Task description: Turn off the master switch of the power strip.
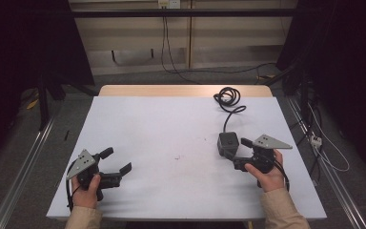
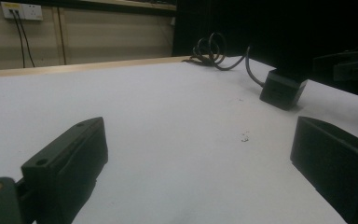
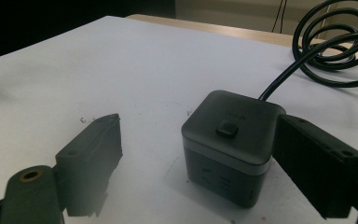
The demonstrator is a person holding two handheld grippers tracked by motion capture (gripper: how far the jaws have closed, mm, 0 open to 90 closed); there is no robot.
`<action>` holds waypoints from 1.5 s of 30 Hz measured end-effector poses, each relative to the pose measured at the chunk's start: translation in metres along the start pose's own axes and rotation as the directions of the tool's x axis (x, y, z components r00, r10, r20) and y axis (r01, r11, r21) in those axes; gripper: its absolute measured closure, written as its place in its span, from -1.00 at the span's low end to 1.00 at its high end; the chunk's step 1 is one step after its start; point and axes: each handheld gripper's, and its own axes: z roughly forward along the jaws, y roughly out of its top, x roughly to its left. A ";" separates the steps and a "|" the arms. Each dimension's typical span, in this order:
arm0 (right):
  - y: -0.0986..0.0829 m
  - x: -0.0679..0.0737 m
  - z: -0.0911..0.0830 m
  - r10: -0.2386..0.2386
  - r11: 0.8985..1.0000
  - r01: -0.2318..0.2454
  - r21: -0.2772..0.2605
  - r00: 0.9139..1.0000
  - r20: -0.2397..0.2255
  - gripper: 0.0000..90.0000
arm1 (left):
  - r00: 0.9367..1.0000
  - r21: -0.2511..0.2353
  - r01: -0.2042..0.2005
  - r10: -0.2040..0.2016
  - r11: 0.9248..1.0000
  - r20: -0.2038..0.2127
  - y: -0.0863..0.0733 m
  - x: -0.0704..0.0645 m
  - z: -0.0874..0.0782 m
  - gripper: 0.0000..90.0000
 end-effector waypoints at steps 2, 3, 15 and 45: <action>0.000 0.001 -0.002 -0.001 1.000 0.001 -0.005 1.000 -0.003 -0.65 | 1.000 -0.001 0.003 -0.003 1.000 -0.003 0.000 0.000 0.000 -0.92; 0.000 0.001 -0.003 -0.002 1.000 0.002 -0.007 1.000 -0.002 -0.65 | 1.000 0.000 0.000 0.000 1.000 -0.002 0.000 0.000 0.000 -0.92; -0.009 0.001 -0.014 -0.004 1.000 0.004 -0.001 1.000 -0.016 -0.65 | 1.000 0.000 -0.001 0.001 1.000 -0.004 0.000 0.000 -0.001 -0.92; -0.025 -0.004 -0.033 -0.005 1.000 0.005 0.005 1.000 -0.008 -0.66 | 1.000 0.004 0.003 -0.003 1.000 -0.007 -0.001 0.001 -0.001 -0.92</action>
